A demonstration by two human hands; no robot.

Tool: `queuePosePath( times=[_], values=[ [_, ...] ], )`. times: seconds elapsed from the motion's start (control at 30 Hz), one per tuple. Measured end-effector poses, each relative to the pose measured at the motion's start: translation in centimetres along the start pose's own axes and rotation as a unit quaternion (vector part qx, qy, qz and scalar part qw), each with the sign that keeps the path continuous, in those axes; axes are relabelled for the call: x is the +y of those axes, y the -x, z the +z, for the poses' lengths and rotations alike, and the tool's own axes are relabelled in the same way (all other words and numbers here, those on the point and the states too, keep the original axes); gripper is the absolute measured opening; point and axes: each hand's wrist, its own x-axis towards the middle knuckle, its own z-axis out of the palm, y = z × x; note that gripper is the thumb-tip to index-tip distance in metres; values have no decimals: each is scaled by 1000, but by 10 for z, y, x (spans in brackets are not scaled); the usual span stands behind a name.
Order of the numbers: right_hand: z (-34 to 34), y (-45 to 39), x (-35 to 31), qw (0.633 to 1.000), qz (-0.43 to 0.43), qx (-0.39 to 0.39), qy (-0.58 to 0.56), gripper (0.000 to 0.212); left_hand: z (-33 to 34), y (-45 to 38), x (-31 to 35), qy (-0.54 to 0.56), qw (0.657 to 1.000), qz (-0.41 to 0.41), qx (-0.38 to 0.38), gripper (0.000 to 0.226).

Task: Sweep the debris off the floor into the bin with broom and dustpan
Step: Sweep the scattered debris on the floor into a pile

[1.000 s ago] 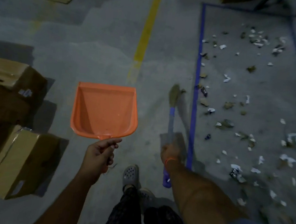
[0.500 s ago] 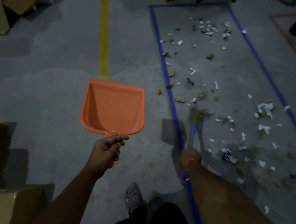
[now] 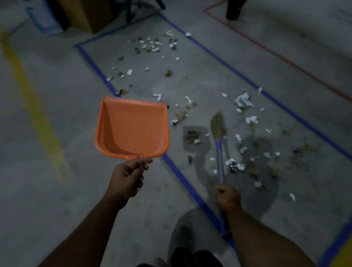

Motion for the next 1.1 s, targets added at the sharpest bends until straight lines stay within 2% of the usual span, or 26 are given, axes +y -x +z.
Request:
queuePosePath(
  times=[0.13,0.37,0.5,0.67,0.73,0.83,0.87,0.97,1.1],
  values=[
    [-22,-1,30,995,69,40,-67,25,48,-32,20,-34,997,10,-65,25],
    [-37,21,72,976,174,99,-84,26,100,-78,38,-64,976,34,-205,26],
    [-27,34,80,962,242,101,-78,26,110,-109,44,-66,959,28,-273,29],
    [24,38,47,954,292,59,-13,28,91,-145,58,-69,948,24,-309,37],
    [48,28,20,958,285,43,6,35,71,-161,63,-76,948,29,-308,32],
    [73,4,-29,972,230,0,46,38,39,-183,67,-90,945,30,-314,21],
    [78,-5,-44,976,214,-5,45,38,30,-190,67,-89,944,23,-318,23],
    [87,-27,-75,984,180,-9,15,38,9,-208,67,-107,945,-2,-308,22],
    [83,-25,-83,988,150,5,-32,28,5,-217,69,-128,954,-17,-272,20]
  ],
)
